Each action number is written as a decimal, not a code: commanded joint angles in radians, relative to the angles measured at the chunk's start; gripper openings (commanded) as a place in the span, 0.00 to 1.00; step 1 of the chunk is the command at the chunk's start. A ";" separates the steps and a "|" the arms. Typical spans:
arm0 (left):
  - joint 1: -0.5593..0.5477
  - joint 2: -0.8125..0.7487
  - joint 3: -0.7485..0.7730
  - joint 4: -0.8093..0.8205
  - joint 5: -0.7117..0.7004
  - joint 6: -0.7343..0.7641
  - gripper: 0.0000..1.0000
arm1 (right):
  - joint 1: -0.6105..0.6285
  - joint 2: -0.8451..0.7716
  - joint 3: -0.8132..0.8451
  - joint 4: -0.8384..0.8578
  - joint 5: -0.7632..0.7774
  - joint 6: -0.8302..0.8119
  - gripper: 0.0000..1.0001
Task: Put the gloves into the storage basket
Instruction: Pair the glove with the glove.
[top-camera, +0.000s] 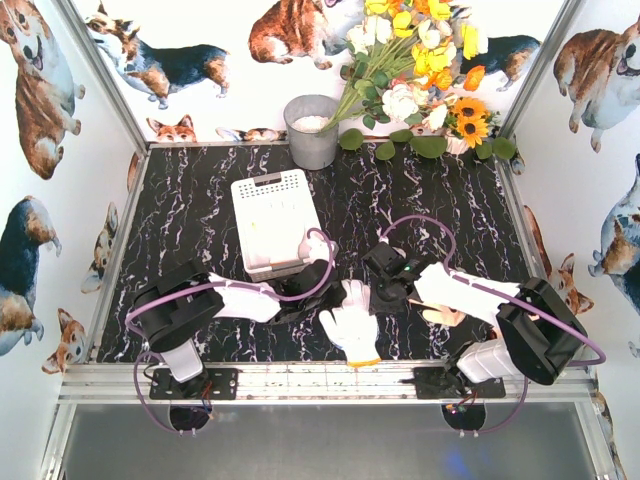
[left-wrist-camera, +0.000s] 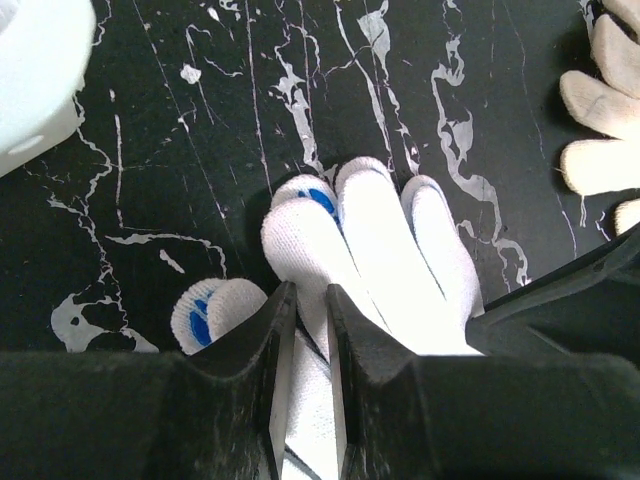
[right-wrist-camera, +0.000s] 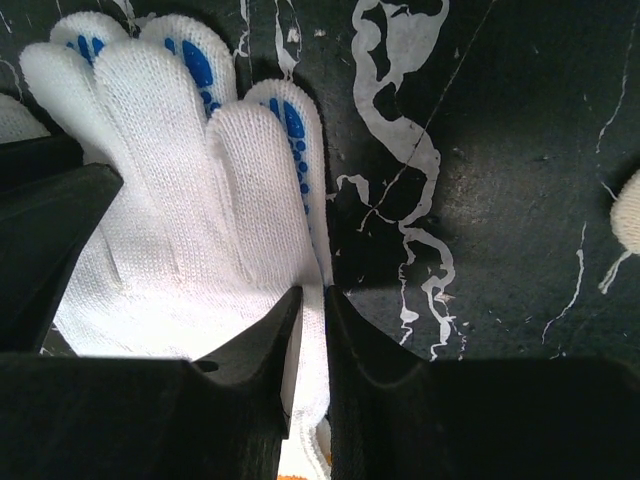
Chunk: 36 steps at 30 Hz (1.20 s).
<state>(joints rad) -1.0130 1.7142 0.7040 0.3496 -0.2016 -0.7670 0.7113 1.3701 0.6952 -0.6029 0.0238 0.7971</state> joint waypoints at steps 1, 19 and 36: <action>0.007 0.006 0.008 -0.001 0.004 0.017 0.14 | -0.003 -0.018 -0.001 0.003 0.026 0.016 0.19; -0.012 -0.223 0.062 -0.259 0.114 0.005 0.42 | -0.003 -0.362 -0.131 -0.151 -0.265 0.089 0.50; -0.111 -0.116 -0.009 -0.188 0.233 -0.156 0.24 | 0.040 -0.312 -0.325 0.111 -0.410 0.212 0.49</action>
<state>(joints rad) -1.1236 1.5681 0.7132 0.1310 0.0051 -0.8940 0.7341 1.0351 0.3817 -0.5827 -0.3889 0.9936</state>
